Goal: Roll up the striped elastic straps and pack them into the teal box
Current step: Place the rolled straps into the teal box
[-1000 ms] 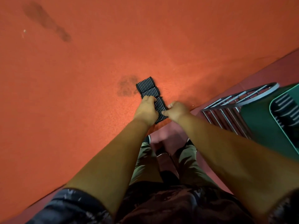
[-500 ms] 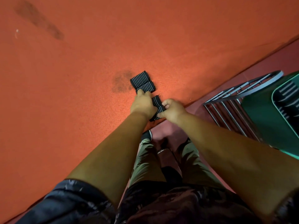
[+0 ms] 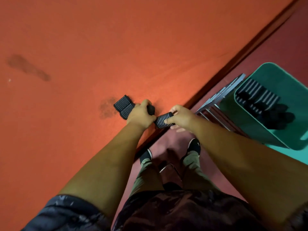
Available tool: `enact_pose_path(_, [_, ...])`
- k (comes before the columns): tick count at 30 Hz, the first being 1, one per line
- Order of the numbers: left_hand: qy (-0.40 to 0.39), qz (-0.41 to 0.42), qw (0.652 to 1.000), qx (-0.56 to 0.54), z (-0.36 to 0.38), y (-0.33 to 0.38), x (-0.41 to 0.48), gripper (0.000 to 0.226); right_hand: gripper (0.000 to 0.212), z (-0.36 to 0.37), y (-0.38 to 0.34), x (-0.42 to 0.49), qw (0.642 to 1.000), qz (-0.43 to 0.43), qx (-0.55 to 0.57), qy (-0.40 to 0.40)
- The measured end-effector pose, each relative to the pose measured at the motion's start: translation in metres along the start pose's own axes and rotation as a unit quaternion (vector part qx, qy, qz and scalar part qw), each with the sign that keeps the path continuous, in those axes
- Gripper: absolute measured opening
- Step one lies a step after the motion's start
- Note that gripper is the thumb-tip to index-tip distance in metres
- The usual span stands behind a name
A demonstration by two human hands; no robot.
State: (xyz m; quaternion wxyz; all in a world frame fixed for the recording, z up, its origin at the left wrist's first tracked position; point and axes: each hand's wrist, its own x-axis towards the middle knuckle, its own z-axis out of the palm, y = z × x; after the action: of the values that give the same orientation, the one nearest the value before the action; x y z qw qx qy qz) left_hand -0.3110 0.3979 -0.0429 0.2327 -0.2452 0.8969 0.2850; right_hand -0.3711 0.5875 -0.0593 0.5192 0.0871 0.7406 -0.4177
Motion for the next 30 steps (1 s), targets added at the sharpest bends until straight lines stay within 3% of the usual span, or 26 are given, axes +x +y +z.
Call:
enact_pose_path(4, [-0.006,0.049,0.999,0.004,-0.005,0.058,0.013,0.044,0.048,-0.062,0.001,-0.031,0.997,-0.023,0.059,0.032])
enact_pose_path(15, [-0.030,0.202,0.979,0.013,0.026,0.252,0.026,0.031,0.016,-0.210,0.047,-0.115,0.951,-0.040,0.179,0.248])
enact_pose_path(24, [-0.115,0.288,0.948,0.067,0.106,0.360,0.010,0.031,0.016,-0.291,0.146,-0.155,0.914,0.041,0.130,0.383])
enact_pose_path(30, [-0.179,0.287,0.933,0.121,0.166,0.385,0.007,0.032,0.029,-0.304,0.191,-0.158,0.927,0.080,0.019,0.366])
